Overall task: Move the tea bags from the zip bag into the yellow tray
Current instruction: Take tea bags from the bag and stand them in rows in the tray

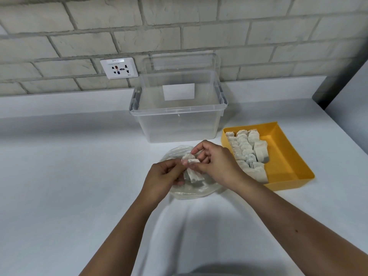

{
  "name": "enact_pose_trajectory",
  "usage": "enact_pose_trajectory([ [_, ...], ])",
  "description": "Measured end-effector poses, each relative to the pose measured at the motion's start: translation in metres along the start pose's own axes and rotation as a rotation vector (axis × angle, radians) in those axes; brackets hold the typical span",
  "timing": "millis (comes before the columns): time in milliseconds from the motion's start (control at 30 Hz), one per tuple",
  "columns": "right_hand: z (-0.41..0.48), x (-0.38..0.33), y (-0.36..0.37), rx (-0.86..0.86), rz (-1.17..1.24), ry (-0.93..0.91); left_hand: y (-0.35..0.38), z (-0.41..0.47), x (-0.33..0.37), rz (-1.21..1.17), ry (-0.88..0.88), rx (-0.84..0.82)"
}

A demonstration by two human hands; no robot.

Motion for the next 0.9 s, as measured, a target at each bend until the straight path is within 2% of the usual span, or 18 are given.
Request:
enact_pose_trajectory([
  [100,0.001,0.0,0.002,-0.014,-0.003,0.002,0.003,-0.002,-0.002,-0.011,-0.004,-0.021],
  [167,0.001,0.001,0.004,-0.029,-0.006,0.003,0.0,-0.002,-0.004,-0.009,-0.009,0.03],
  [267,0.003,0.01,0.002,-0.014,-0.051,0.013,-0.018,-0.001,-0.007,0.058,0.035,0.235],
  [367,0.003,0.018,0.009,-0.116,-0.227,0.004,-0.035,-0.006,-0.005,0.1,0.071,0.39],
  [467,0.005,0.027,0.03,-0.226,-0.419,-0.009,-0.038,-0.008,-0.004,0.098,0.069,0.394],
  [567,0.011,0.032,0.045,-0.234,-0.53,-0.012,-0.037,-0.007,-0.004,0.097,0.052,0.38],
  [700,0.012,0.038,0.052,-0.249,-0.598,0.019,-0.039,-0.008,-0.006,0.107,0.039,0.377],
  [900,0.003,0.031,0.035,-0.146,-0.54,-0.006,-0.048,-0.009,-0.004,0.067,0.034,0.381],
])
Point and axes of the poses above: each hand's wrist, its own z-axis towards the middle knuckle, its own y-axis out of the palm, x = y × z, the point moved 7 cm from there along z, towards the middle knuckle, and after that the axes turned 12 degrees about -y, right-handed, at the moved point
